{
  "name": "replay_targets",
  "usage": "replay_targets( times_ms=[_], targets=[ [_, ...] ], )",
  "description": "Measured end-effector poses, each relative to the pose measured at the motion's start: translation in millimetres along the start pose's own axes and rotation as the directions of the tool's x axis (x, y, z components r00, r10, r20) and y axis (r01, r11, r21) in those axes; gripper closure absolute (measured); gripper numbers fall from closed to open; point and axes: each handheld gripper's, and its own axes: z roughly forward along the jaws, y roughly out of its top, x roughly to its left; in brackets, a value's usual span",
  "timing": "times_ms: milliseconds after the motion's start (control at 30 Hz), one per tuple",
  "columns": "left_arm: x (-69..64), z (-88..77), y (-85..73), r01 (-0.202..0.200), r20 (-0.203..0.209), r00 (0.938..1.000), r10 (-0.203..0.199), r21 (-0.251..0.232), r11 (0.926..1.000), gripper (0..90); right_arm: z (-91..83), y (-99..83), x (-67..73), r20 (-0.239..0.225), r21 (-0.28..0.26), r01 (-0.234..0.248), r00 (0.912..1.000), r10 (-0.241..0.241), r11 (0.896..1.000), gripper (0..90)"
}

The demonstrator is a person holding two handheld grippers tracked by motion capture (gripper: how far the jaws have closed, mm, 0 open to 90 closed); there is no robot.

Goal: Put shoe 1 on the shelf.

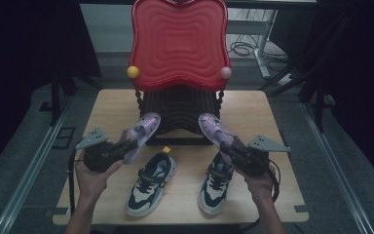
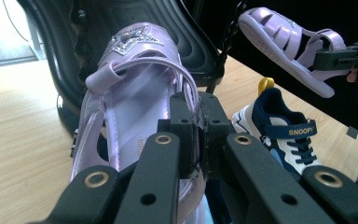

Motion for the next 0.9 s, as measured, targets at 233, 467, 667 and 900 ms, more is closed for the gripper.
replay_targets(
  times_ms=[233, 467, 667, 900],
  targets=[
    [-0.1, 10.0, 5.1, 0.003, -0.006, 1.0, -0.003, -0.014, 0.9999, 86.3, 18.7, 6.6, 1.9, 0.0, -0.001, -0.001, 1.0, 0.001, 1.0, 85.6],
    [0.8, 18.6, 8.8, -0.012, -0.025, 0.9996, 0.011, -0.041, 0.9991, 86.4, 27.4, 11.3, 2.1, 0.003, -0.004, -0.006, 1.0, 0.006, 1.0, 85.6],
    [0.2, 30.3, 13.4, -0.027, -0.017, 0.9995, 0.026, -0.034, 0.999, 86.4, 34.8, 14.3, 1.3, 0.009, -0.016, -0.019, 0.9998, 0.02, 1.0, 85.5],
    [-2.9, 40.2, 21.0, -0.026, -0.016, 0.9996, 0.025, -0.055, 0.9982, 86.3, 40.9, 17.8, 1.6, 0.019, -0.037, -0.031, 0.9993, 0.032, 0.999, 85.5]
  ],
)
